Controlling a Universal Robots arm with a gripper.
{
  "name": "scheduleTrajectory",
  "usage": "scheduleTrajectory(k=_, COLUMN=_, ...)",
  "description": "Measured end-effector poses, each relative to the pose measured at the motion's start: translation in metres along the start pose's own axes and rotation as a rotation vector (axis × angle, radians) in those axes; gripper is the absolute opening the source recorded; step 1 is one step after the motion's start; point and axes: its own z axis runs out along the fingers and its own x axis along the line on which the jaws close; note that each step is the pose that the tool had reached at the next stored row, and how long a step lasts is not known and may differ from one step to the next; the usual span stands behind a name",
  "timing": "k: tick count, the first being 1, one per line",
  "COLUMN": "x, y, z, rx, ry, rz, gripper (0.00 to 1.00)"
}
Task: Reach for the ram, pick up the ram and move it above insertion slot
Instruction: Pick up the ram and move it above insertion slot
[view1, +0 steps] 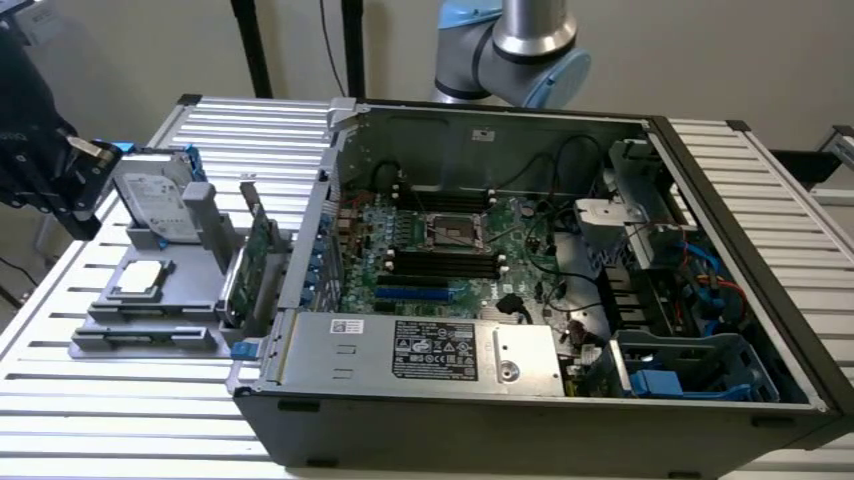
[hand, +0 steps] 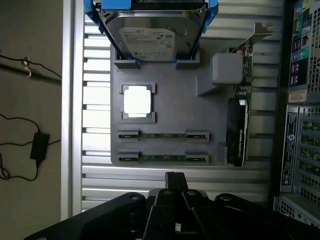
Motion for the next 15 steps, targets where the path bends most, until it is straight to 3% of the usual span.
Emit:
scheduleTrajectory(k=9, x=0.0, y=0.0, z=0.0, rx=0.0, ry=0.0, rz=-0.001, gripper=0.11)
scheduleTrajectory(k=15, x=0.0001, y=0.0, z=0.0002, rx=0.0001, ry=0.0037, rz=-0.099, gripper=0.11)
